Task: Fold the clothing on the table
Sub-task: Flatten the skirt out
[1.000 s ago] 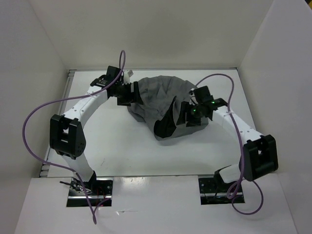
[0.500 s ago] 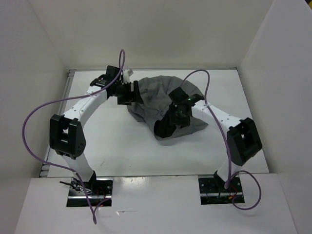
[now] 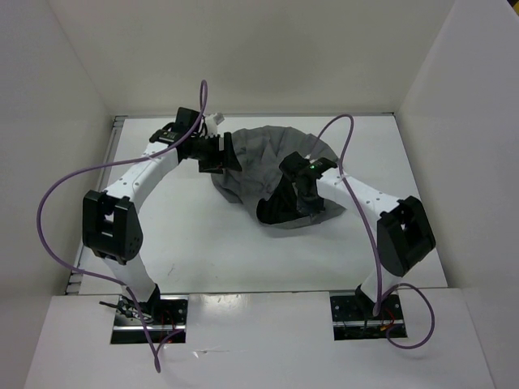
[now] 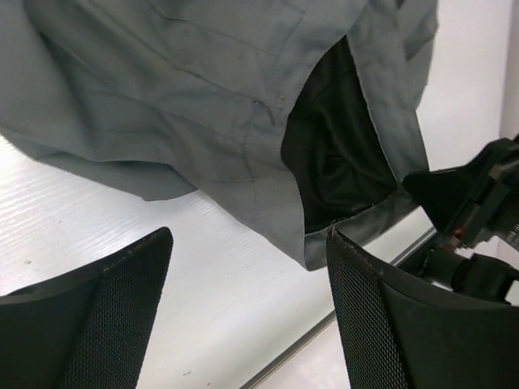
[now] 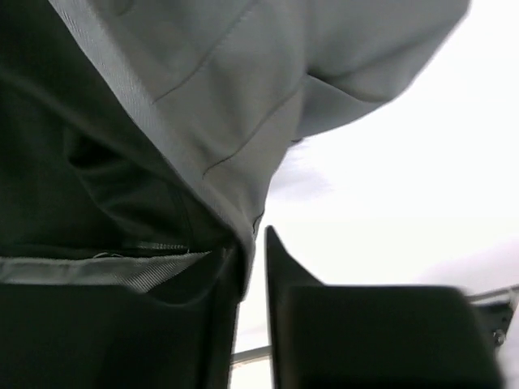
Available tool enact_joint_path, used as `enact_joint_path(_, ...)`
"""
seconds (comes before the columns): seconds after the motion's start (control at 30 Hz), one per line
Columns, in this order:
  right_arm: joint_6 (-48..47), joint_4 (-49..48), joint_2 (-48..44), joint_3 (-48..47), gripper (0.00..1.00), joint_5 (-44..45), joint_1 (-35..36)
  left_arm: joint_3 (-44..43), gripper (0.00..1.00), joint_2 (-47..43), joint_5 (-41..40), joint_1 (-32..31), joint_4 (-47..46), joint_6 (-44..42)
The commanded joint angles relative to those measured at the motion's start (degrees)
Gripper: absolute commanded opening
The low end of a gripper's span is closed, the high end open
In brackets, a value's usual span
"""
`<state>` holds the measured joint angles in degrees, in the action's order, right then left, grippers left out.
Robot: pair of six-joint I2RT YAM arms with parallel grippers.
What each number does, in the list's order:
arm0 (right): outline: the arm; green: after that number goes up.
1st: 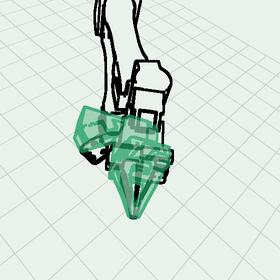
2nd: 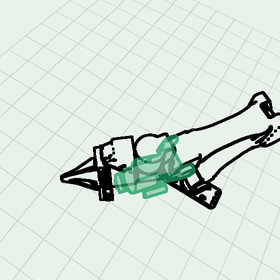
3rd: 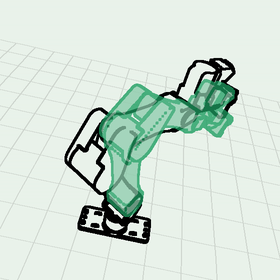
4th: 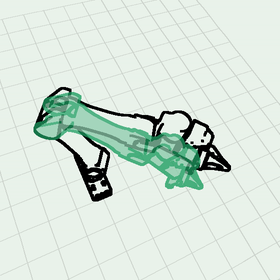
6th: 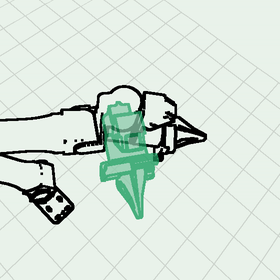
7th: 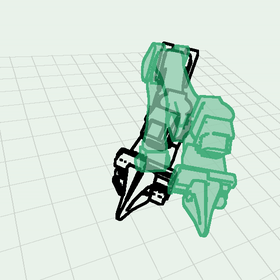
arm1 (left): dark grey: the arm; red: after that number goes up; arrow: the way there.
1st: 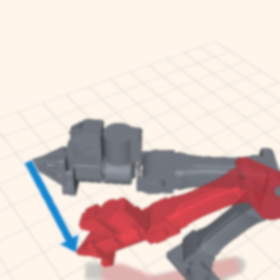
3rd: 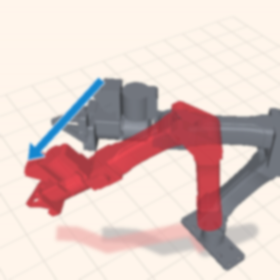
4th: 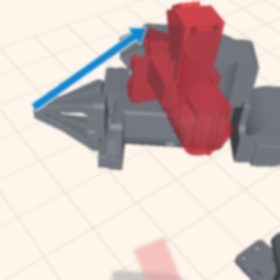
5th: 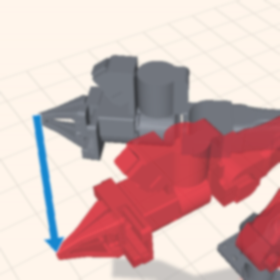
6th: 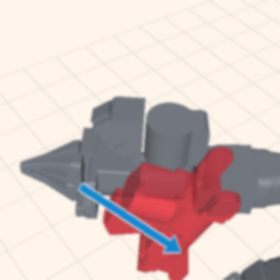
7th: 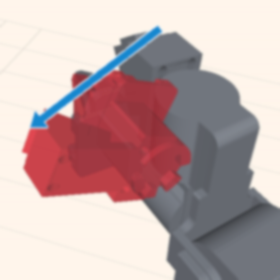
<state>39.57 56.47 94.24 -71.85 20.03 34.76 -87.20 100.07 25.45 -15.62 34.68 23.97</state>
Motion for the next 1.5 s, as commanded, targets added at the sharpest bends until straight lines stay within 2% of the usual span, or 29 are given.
enact_joint_path(0.0,3.0,5.0,-2.6,-0.4,0.18,5.2,0.4,-2.7,0.83,1.1,5.5,-0.4,-3.0,-1.8)
enact_joint_path(0.03,3.0,5.1,-2.6,0.2,0.13,5.2,0.4,-2.7,0.83,1.1,8.7,-0.4,-3.9,-2.4)
enact_joint_path(0.07,3.0,5.1,-3.3,0.2,0.04,5.2,0.4,-3.4,0.82,2.2,10.0,-1.5,-3.9,-4.2)
enact_joint_path(0.1,3.0,5.1,-3.3,0.7,0.00,5.2,0.4,-5.5,0.81,4.1,10.7,-2.3,-3.9,-5.2)
enact_joint_path(0.17,3.6,4.4,-3.8,0.8,0.00,5.2,0.4,-7.9,0.79,6.4,10.0,-5.5,-1.7,-9.6)
enact_joint_path(0.3,4.1,3.1,-4.9,0.2,0.00,3.2,0.4,-9.6,0.78,11.9,4.3,-9.7,-3.6,-10.2)
enact_joint_path(0.4,4.6,1.7,-5.6,0.2,0.00,1.2,0.4,-4.5,0.78,11.6,3.2,-12.4,-10.9,-7.9)
enact_joint_path(0.43,4.6,1.2,-5.6,0.2,0.00,0.5,0.4,-2.7,0.78,11.6,1.3,-13.4,-15.3,-7.9)
enact_joint_path(0.47,4.6,1.2,-6.2,0.2,0.00,0.5,0.4,-1.7,0.78,11.0,-4.2,-15.4,-16.0,-7.3)
enact_joint_path(0.6,5.2,-0.3,-6.7,0.8,0.00,-1.9,0.4,-1.7,0.79,12.4,-13.0,-18.3,-16.0,-6.7)
enact_joint_path(0.77,5.7,-0.8,-7.2,1.3,0.00,-3.2,0.4,0.3,0.80,13.0,-19.3,-20.4,-15.5,-6.7)
enact_joint_path(0.9,5.7,-1.4,-8.4,1.8,0.00,-4.4,-0.1,2.7,0.80,13.0,-33.3,-23.4,-15.5,-6.0)
enact_joint_path(1.0,5.7,-2.0,-8.4,1.8,0.00,-5.2,-0.1,2.7,0.80,13.7,-37.6,-23.9,-15.1,-6.0)
enact_joint_path(1.13,5.7,-2.0,-8.4,1.8,0.00,-5.2,-0.7,1.2,0.77,14.4,-36.8,-25.0,-12.5,-9.2)
enact_joint_path(1.23,5.2,-2.0,-8.9,1.8,0.00,-5.2,-1.3,1.9,0.71,13.2,-35.1,-25.0,-12.0,-10.6)
enact_joint_path(1.33,4.6,-2.0,-8.9,1.8,0.00,-5.2,-1.8,1.3,0.63,13.2,-39.8,-25.0,-10.2,-10.6)
enact_joint_path(1.37,4.6,-2.0,-8.9,1.8,0.00,-5.2,-1.8,1.3,0.60,13.2,-43.9,-25.0,-9.5,-10.6)
enact_joint_path(1.4,4.6,-2.0,-8.9,1.8,0.00,-5.2,-1.8,1.3,0.51,13.2,-46.1,-25.0,-8.8,-10.6)
enact_joint_path(1.43,4.1,-2.0,-8.9,1.8,0.00,-5.7,-2.3,1.3,0.34,13.7,-50.4,-25.0,-8.1,-10.6)
enact_joint_path(1.47,4.1,-2.0,-8.9,1.8,0.00,-5.7,-2.3,1.3,0.25,13.7,-52.5,-25.0,-7.3,-10.6)
